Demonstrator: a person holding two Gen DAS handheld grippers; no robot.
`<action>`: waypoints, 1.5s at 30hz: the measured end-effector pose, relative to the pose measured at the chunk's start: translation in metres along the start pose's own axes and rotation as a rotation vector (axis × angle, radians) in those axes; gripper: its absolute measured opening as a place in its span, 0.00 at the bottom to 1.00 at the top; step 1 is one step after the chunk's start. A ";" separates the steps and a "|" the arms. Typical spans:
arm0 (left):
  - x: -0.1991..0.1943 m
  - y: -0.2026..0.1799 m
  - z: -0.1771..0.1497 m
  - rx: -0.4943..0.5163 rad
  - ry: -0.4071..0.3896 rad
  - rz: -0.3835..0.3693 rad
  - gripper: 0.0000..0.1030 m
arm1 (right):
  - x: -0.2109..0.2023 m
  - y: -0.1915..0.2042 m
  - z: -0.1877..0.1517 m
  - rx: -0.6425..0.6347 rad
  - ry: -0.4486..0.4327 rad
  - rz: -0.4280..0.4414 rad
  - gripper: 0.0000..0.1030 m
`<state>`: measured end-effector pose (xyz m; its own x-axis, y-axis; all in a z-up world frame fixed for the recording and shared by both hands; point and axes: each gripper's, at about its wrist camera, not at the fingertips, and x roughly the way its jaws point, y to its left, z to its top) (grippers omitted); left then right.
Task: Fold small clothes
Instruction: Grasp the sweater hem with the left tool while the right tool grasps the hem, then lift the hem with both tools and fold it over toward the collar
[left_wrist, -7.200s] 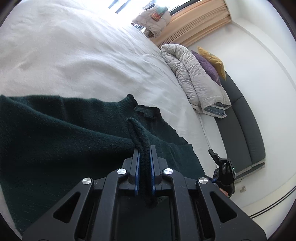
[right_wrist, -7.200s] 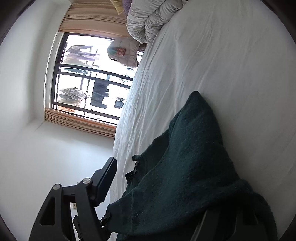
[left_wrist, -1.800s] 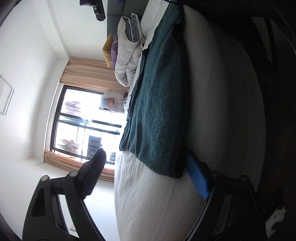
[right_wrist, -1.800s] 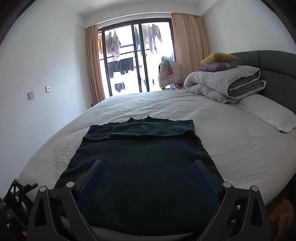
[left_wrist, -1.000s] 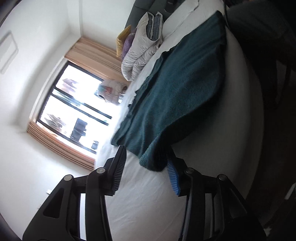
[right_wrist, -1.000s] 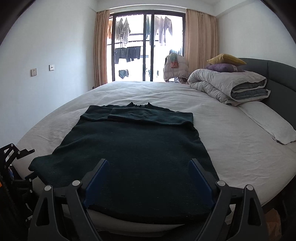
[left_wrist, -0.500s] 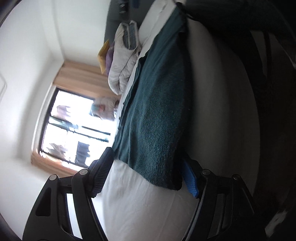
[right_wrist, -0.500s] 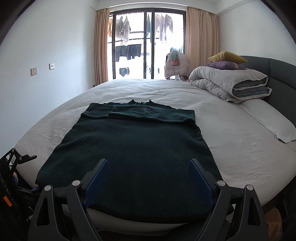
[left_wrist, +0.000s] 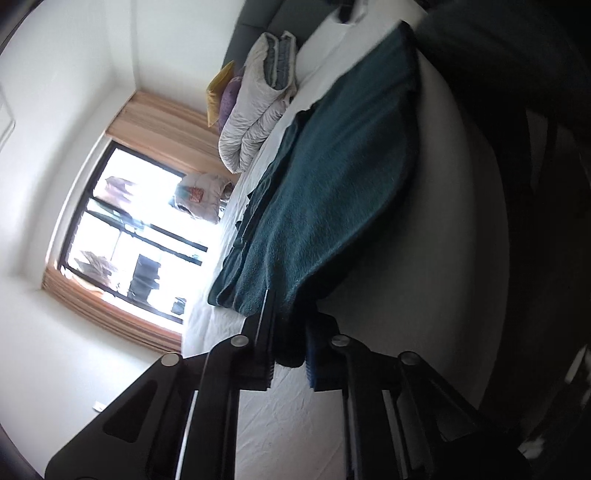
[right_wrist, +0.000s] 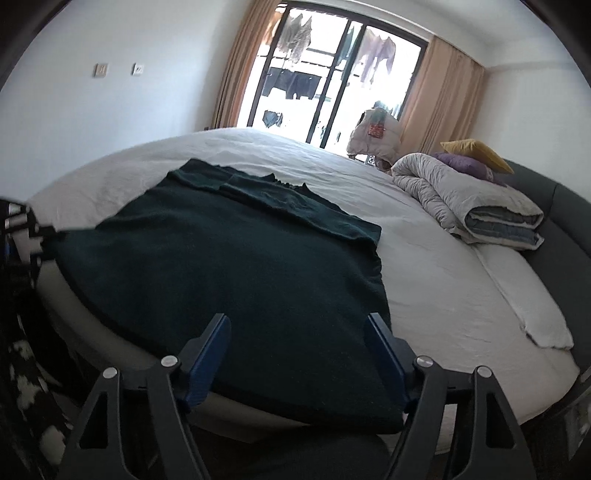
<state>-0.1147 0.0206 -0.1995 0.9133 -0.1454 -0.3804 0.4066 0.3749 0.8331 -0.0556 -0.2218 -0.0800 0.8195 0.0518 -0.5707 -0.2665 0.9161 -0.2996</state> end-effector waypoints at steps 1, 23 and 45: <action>0.000 0.010 0.004 -0.060 0.001 -0.025 0.08 | -0.001 0.000 -0.004 -0.031 0.016 -0.005 0.70; -0.011 0.185 0.073 -0.588 -0.109 -0.030 0.06 | 0.045 0.023 -0.047 -0.418 0.194 -0.087 0.56; -0.015 0.163 0.044 -0.615 -0.031 -0.055 0.06 | 0.080 -0.025 -0.062 -0.380 0.333 -0.140 0.05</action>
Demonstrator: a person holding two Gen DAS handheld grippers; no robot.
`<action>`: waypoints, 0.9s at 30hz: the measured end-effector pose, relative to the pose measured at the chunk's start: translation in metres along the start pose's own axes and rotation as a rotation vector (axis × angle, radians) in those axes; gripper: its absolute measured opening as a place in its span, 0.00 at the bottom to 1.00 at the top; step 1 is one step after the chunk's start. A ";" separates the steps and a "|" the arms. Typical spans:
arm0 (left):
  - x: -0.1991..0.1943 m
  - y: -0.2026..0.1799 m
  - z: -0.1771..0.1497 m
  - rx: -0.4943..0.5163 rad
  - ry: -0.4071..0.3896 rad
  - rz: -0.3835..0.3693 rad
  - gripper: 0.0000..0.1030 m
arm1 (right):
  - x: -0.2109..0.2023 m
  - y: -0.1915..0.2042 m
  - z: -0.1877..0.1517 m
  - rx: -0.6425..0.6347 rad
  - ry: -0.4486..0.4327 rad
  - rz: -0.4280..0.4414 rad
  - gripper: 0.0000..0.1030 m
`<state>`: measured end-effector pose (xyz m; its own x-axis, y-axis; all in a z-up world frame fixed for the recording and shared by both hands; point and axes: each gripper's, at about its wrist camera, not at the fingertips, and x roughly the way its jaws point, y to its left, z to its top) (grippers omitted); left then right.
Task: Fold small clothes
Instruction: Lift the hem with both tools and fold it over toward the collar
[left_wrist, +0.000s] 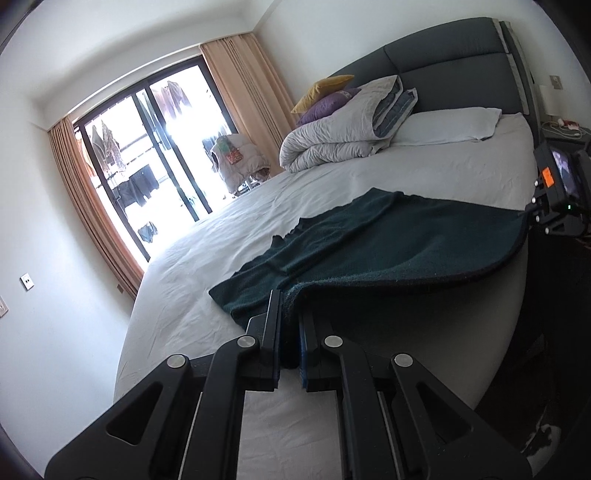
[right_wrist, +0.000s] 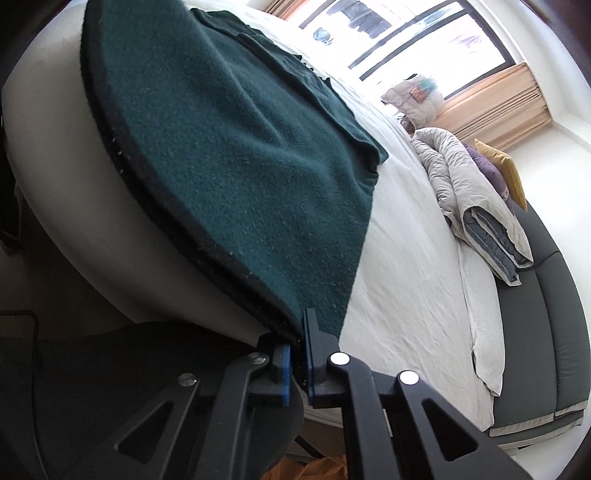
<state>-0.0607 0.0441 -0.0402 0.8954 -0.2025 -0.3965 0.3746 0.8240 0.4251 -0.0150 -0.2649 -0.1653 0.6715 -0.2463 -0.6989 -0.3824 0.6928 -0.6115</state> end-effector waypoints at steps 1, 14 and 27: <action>0.000 -0.001 -0.005 -0.002 0.008 -0.004 0.06 | -0.002 -0.003 0.001 0.005 -0.009 -0.011 0.04; -0.001 -0.003 -0.024 0.002 0.051 -0.020 0.06 | -0.024 -0.071 0.043 0.069 -0.134 -0.133 0.04; 0.061 0.048 0.003 -0.050 0.076 0.001 0.06 | 0.025 -0.122 0.125 0.009 -0.195 -0.157 0.04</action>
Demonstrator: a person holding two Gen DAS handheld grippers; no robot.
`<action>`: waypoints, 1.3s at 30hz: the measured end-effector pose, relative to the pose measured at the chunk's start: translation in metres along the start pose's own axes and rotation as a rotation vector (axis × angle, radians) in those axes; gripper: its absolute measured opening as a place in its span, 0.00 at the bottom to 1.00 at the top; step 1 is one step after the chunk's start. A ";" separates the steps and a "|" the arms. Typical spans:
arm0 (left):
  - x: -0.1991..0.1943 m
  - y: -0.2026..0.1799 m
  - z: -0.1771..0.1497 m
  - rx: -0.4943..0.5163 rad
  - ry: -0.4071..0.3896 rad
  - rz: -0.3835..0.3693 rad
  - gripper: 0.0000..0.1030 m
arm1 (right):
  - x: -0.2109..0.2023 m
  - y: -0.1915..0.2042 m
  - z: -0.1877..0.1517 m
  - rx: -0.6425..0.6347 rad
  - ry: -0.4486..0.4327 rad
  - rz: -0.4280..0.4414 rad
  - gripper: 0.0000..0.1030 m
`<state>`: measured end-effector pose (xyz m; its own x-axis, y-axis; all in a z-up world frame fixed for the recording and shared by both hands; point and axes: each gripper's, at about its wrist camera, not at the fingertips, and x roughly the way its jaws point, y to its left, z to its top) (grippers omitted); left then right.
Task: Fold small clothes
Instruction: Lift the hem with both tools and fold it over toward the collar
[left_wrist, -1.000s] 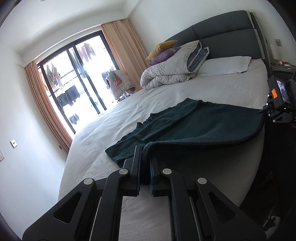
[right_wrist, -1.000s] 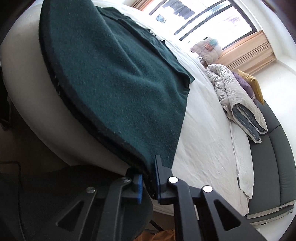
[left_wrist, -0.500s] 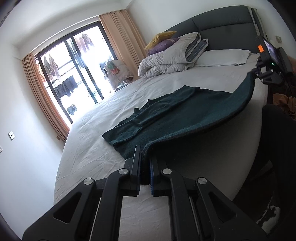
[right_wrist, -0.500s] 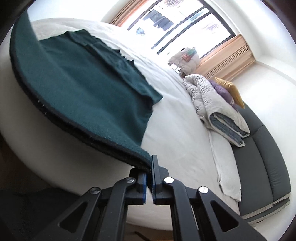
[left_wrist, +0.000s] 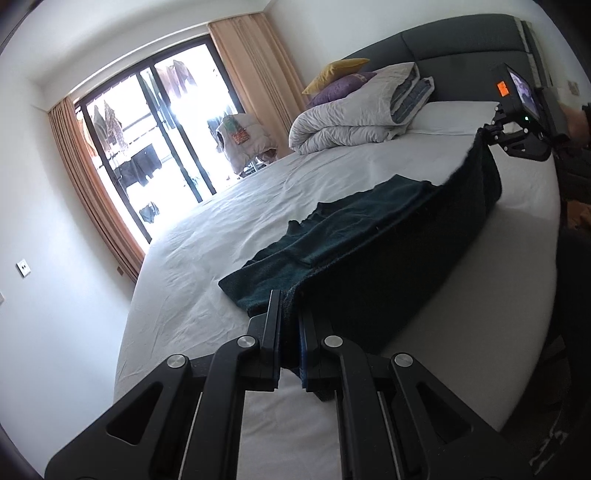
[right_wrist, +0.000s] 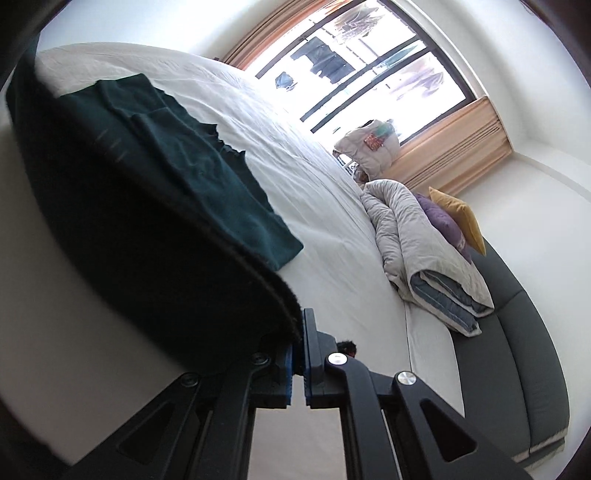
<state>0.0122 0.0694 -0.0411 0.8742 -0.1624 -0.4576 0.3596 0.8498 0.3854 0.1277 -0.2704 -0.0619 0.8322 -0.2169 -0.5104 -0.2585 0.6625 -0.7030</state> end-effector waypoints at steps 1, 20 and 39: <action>0.013 0.009 0.004 -0.019 0.014 -0.009 0.06 | 0.011 -0.003 0.007 0.000 0.002 0.003 0.04; 0.242 0.115 0.033 -0.221 0.224 -0.075 0.06 | 0.204 -0.003 0.108 -0.015 0.148 0.149 0.04; 0.380 0.131 0.025 -0.295 0.423 -0.089 0.06 | 0.308 -0.003 0.125 0.061 0.298 0.271 0.05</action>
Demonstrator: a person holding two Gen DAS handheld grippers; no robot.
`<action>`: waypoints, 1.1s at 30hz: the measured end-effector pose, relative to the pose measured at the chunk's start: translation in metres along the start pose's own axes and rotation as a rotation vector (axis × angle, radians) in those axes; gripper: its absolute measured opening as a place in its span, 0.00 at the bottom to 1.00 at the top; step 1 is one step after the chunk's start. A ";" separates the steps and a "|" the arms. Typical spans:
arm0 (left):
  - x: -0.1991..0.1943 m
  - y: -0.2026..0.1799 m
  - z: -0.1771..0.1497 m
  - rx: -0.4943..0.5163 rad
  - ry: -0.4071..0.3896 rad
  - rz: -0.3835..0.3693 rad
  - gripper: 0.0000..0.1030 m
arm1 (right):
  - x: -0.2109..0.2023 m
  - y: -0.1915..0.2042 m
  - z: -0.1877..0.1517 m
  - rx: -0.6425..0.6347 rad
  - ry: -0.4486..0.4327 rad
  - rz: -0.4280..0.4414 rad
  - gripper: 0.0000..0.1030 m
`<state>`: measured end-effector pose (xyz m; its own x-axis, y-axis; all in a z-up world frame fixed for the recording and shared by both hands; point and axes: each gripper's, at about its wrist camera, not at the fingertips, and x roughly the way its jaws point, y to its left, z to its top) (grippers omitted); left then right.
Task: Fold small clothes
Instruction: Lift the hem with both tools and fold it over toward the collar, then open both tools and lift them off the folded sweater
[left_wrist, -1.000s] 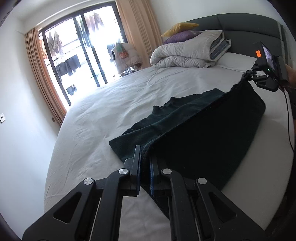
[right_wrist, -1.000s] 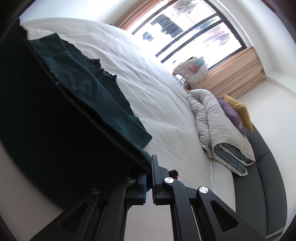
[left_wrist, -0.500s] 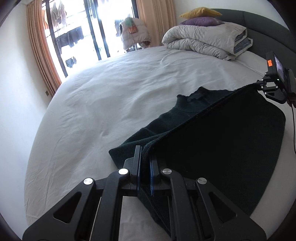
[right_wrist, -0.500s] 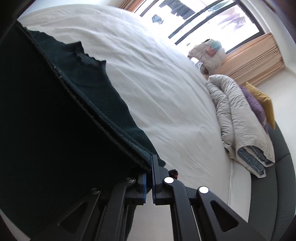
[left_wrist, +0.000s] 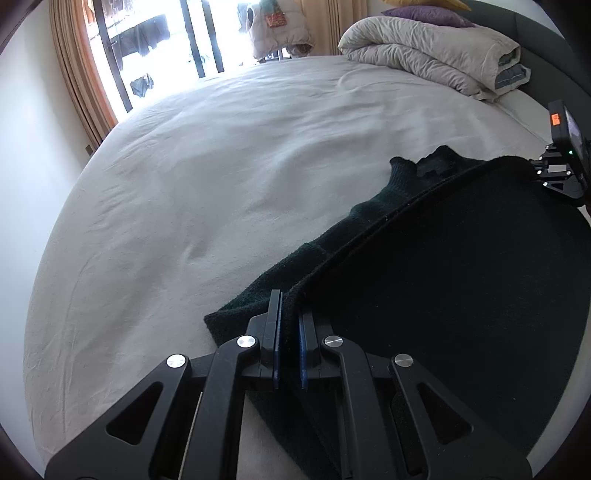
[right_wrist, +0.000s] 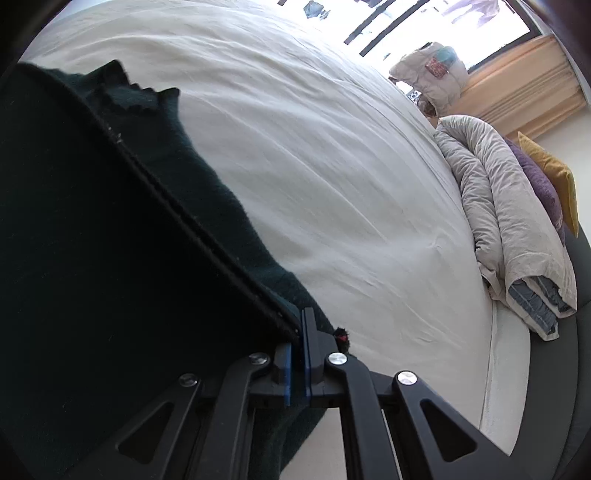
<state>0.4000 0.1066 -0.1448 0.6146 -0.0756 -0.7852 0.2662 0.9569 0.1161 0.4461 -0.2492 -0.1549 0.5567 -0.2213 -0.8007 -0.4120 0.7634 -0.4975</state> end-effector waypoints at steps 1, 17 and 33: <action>0.004 0.001 0.002 -0.010 0.002 -0.001 0.07 | 0.003 -0.003 0.001 0.023 0.001 0.003 0.14; -0.005 0.036 -0.009 -0.191 -0.067 0.042 0.61 | -0.007 -0.114 -0.071 0.739 -0.084 0.008 0.78; -0.067 0.021 0.010 -0.276 -0.163 -0.089 0.61 | -0.067 -0.038 -0.040 0.649 -0.330 0.388 0.66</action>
<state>0.3720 0.1294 -0.0840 0.7144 -0.1851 -0.6749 0.1267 0.9827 -0.1354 0.3961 -0.2878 -0.0954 0.6857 0.2429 -0.6861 -0.1762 0.9700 0.1673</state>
